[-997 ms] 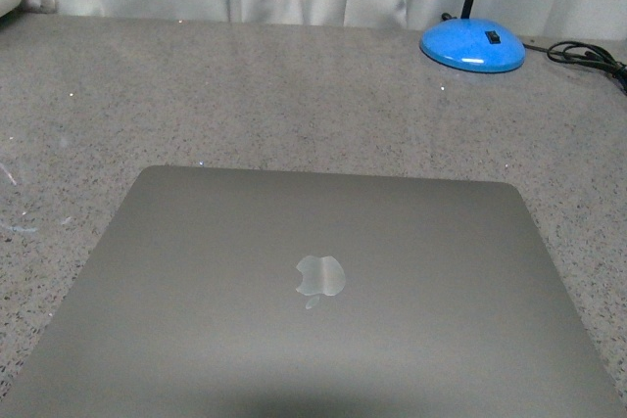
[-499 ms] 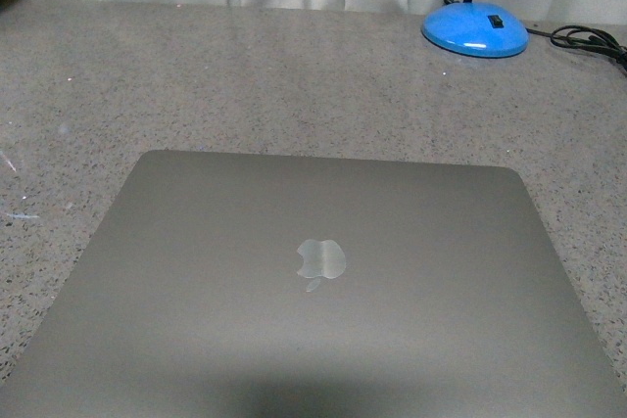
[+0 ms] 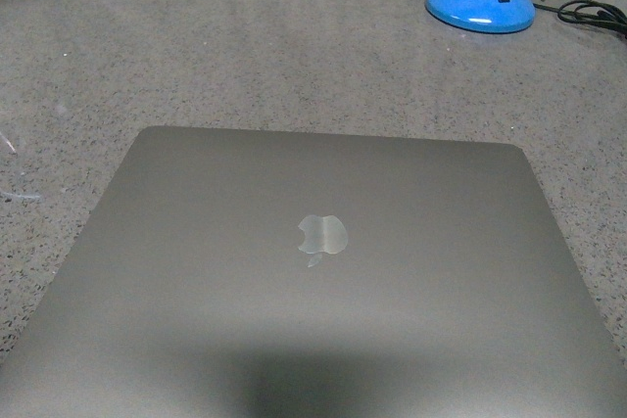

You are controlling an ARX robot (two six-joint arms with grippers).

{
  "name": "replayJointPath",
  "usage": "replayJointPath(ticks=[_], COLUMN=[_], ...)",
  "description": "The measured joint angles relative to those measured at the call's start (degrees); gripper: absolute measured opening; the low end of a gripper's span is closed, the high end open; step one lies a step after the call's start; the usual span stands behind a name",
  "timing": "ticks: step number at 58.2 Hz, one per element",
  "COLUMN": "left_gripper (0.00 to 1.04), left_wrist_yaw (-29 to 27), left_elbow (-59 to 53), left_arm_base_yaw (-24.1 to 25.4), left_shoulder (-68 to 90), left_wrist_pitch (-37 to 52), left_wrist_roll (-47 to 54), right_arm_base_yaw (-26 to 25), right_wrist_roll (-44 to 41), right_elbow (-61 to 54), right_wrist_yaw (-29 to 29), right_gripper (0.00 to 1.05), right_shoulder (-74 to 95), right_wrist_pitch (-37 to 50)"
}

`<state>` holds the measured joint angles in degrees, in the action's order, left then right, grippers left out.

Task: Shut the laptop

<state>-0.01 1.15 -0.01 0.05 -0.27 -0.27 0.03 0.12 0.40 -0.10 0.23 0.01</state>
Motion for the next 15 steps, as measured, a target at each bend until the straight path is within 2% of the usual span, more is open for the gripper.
replayJointPath(ticks=[15], left_gripper=[0.98], left_wrist_yaw=[0.0], left_elbow=[0.0], left_arm_base_yaw=[0.0], left_shoulder=[0.0], left_wrist_pitch=[0.0], left_wrist_roll=[0.0], right_arm_base_yaw=[0.0], right_wrist_roll=[0.0], right_elbow=[0.0], right_wrist_yaw=[0.0], right_gripper=[0.96], right_shoulder=[0.0], right_wrist_pitch=[0.0])
